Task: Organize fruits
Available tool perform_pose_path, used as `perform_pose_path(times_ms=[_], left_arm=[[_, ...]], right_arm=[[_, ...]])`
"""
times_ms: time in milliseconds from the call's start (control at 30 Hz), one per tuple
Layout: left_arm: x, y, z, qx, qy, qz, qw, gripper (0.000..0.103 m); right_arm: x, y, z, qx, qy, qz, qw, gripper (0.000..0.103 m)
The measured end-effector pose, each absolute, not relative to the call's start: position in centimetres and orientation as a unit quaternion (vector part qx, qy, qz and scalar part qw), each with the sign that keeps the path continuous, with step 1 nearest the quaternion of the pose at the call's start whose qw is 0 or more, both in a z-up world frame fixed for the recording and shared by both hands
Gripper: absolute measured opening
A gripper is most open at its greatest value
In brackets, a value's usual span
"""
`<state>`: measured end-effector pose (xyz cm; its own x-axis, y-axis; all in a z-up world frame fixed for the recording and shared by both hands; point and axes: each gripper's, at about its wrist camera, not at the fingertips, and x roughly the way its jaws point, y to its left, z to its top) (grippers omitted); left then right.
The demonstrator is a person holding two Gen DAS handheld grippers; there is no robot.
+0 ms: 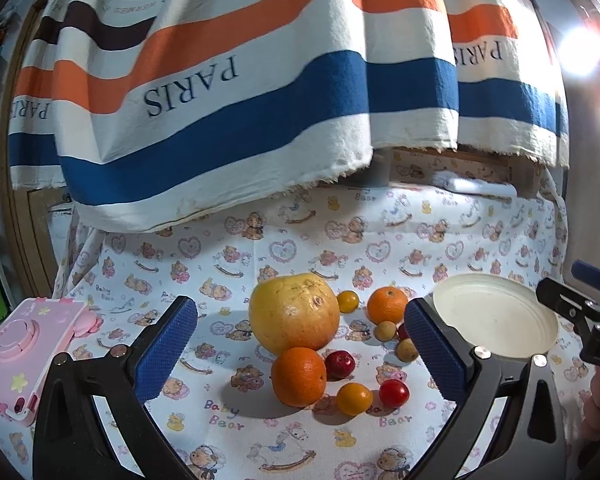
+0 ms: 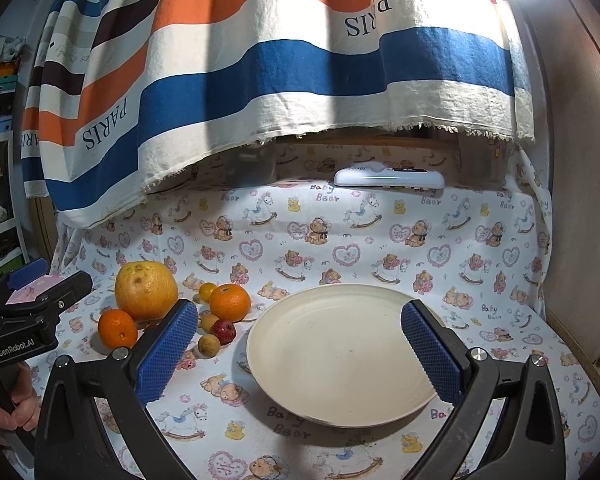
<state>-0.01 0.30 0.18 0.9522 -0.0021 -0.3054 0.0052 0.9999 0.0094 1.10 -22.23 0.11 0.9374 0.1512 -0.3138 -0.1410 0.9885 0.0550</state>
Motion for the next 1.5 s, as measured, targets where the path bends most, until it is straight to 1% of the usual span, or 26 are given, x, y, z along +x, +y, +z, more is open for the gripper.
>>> perform_pose_path(times_ms=[200, 633, 1033, 1300, 1400, 1500], left_arm=[[-0.3, -0.3, 0.2, 0.018, 0.147, -0.002, 0.989, 0.103], [-0.4, 0.2, 0.1, 0.009, 0.148, 0.004, 0.989, 0.103], [-0.3, 0.1, 0.0, 0.01, 0.149, 0.004, 0.989, 0.103], [-0.3, 0.1, 0.0, 0.01, 0.151, 0.005, 0.988, 0.103], [0.0, 0.0, -0.3, 0.018, 0.167, 0.008, 0.986, 0.103], [0.8, -0.4, -0.7, 0.043, 0.199, 0.014, 0.979, 0.103]], right_arm=[[0.8, -22.2, 0.3, 0.007, 0.153, 0.057, 0.987, 0.102], [0.7, -22.1, 0.3, 0.001, 0.15, 0.042, 0.988, 0.102], [2.4, -22.1, -0.7, 0.009, 0.212, 0.061, 0.975, 0.102], [3.0, -22.0, -1.3, 0.016, 0.24, 0.072, 0.968, 0.102], [3.2, -22.1, -1.4, 0.02, 0.247, 0.071, 0.966, 0.102], [3.4, -22.1, -1.5, 0.017, 0.256, 0.064, 0.964, 0.102]])
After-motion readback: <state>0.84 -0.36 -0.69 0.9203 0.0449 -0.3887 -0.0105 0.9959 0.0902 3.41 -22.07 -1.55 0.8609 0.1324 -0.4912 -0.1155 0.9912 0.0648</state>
